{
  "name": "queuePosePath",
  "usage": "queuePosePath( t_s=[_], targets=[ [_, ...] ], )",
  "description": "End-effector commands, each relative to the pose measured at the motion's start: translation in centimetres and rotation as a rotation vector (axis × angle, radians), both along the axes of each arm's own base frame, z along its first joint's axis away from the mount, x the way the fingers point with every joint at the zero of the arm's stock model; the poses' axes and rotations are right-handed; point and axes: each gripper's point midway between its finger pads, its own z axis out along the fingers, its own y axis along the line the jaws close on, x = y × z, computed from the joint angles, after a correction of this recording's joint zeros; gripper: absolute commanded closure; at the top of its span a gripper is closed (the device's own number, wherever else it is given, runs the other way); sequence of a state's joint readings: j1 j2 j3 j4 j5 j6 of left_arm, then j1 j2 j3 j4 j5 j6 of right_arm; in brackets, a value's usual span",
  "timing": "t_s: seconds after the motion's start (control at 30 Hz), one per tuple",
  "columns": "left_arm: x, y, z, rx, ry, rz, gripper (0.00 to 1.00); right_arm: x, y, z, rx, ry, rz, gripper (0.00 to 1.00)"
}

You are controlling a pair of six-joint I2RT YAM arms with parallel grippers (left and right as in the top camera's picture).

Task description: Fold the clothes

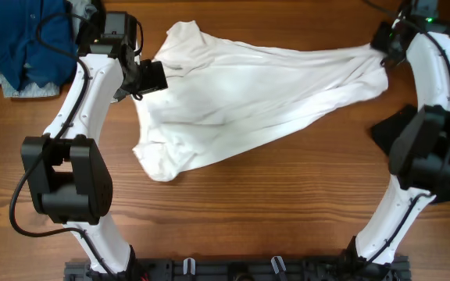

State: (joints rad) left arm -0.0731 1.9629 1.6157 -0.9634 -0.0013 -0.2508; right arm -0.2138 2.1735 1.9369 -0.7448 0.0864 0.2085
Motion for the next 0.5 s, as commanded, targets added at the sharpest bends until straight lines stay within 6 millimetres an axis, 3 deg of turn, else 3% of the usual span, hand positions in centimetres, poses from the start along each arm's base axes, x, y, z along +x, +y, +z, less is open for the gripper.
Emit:
queuePosePath(
  t_s=[0.0,0.47],
  targets=[
    [0.2,-0.4,-0.1,-0.008,-0.001,-0.018,0.04,0.6,-1.4,2.4,-0.058,-0.06,-0.041,0.96],
    [0.9,-0.5,0.1,-0.012,-0.031,-0.018,0.05,1.8,-2.7,3.4,-0.075,-0.133,-0.059,0.91]
  ],
)
